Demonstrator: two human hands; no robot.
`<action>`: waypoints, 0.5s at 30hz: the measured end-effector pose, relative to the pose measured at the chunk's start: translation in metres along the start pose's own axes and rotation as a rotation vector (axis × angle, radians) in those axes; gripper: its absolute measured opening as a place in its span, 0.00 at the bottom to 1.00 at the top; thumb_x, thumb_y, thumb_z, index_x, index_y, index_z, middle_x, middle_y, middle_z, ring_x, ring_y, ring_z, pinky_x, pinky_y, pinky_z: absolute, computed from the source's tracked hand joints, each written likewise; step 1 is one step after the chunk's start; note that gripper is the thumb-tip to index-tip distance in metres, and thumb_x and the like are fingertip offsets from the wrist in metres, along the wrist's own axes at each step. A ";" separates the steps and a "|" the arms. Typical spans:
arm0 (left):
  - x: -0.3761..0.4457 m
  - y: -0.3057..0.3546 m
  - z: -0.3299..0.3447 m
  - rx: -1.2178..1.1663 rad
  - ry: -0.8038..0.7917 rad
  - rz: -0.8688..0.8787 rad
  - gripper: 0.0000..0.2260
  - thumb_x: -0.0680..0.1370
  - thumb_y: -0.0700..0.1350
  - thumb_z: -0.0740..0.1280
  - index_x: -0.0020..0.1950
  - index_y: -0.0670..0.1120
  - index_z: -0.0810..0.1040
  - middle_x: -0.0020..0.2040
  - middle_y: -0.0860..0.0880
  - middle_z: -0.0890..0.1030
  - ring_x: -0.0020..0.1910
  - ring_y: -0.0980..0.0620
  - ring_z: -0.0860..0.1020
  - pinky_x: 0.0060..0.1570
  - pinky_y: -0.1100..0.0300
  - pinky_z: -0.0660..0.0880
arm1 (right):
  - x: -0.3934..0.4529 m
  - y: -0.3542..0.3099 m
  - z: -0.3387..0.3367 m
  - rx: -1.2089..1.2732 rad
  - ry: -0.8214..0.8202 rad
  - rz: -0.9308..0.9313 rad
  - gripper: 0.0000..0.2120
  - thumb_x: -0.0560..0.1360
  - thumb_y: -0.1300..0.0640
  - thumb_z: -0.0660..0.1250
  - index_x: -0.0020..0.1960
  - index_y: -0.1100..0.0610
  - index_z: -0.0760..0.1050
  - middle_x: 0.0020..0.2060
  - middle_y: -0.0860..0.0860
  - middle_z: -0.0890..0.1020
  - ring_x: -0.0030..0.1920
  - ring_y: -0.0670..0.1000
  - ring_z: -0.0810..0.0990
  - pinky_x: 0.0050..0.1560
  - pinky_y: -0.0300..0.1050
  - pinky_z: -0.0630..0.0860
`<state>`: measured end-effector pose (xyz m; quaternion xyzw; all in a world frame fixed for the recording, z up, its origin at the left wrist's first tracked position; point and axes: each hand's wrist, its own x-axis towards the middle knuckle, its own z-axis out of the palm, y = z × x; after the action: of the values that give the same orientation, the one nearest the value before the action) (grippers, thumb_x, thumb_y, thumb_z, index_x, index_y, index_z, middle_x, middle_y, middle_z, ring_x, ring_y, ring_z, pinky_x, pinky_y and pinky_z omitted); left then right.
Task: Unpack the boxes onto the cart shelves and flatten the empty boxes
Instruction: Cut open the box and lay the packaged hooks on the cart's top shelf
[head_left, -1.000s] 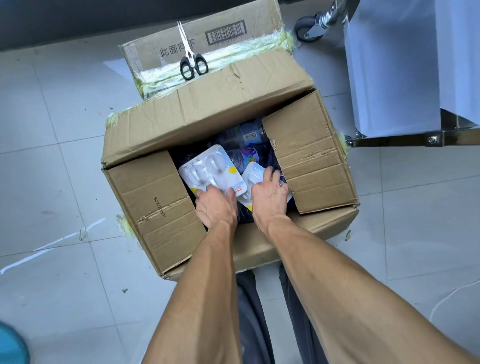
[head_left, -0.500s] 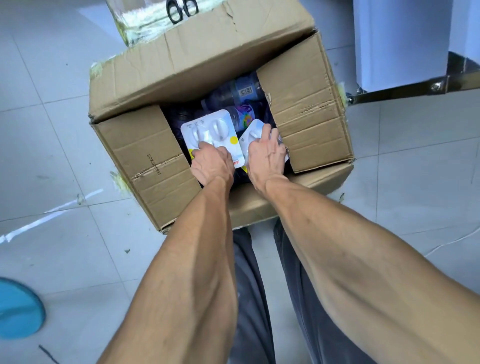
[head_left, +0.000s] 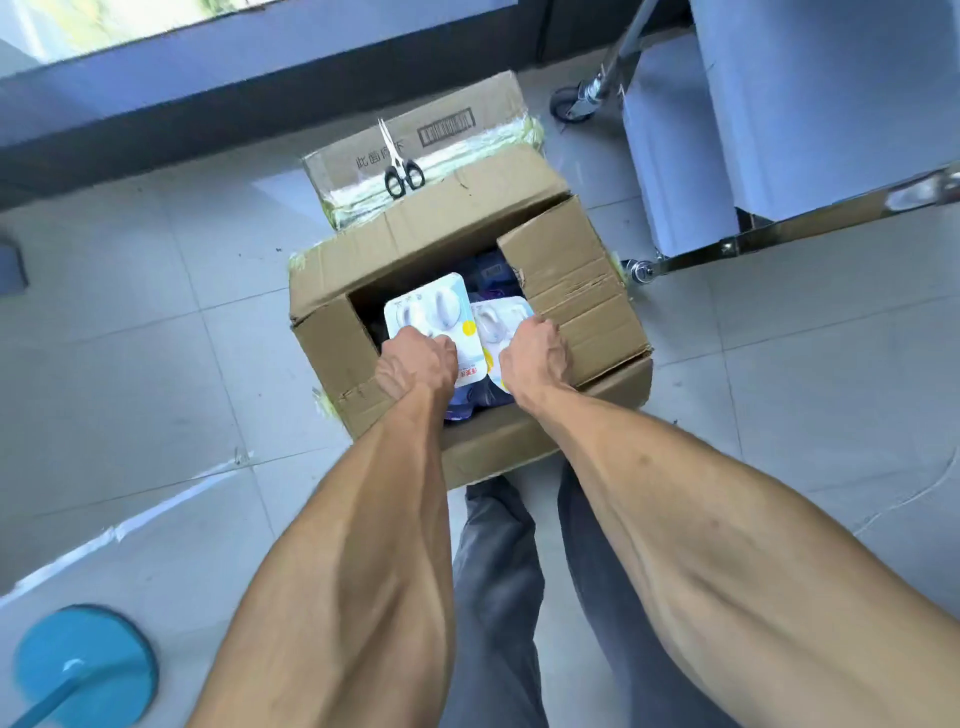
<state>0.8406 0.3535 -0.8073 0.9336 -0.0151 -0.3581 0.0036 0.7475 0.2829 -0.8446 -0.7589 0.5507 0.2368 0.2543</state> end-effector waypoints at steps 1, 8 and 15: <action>-0.020 0.002 -0.023 -0.010 0.000 0.006 0.10 0.78 0.48 0.62 0.47 0.43 0.78 0.52 0.40 0.82 0.50 0.42 0.80 0.42 0.59 0.67 | -0.016 0.001 -0.022 0.030 0.012 0.033 0.15 0.77 0.61 0.61 0.63 0.65 0.72 0.58 0.60 0.78 0.56 0.60 0.80 0.52 0.48 0.75; -0.179 0.050 -0.133 -0.007 0.029 0.132 0.16 0.77 0.52 0.64 0.56 0.42 0.80 0.57 0.39 0.81 0.57 0.40 0.79 0.53 0.55 0.74 | -0.120 0.041 -0.183 0.279 0.137 0.238 0.13 0.74 0.60 0.63 0.56 0.60 0.78 0.55 0.59 0.81 0.55 0.60 0.81 0.52 0.48 0.77; -0.351 0.165 -0.172 0.015 0.023 0.350 0.15 0.77 0.51 0.63 0.58 0.45 0.80 0.57 0.44 0.82 0.56 0.44 0.80 0.48 0.58 0.72 | -0.179 0.142 -0.346 0.422 0.277 0.326 0.16 0.74 0.52 0.68 0.60 0.56 0.78 0.56 0.57 0.81 0.56 0.58 0.81 0.51 0.48 0.78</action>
<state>0.6910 0.1987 -0.4420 0.9207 -0.1802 -0.3410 0.0593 0.5889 0.1496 -0.4860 -0.6159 0.7318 0.0491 0.2874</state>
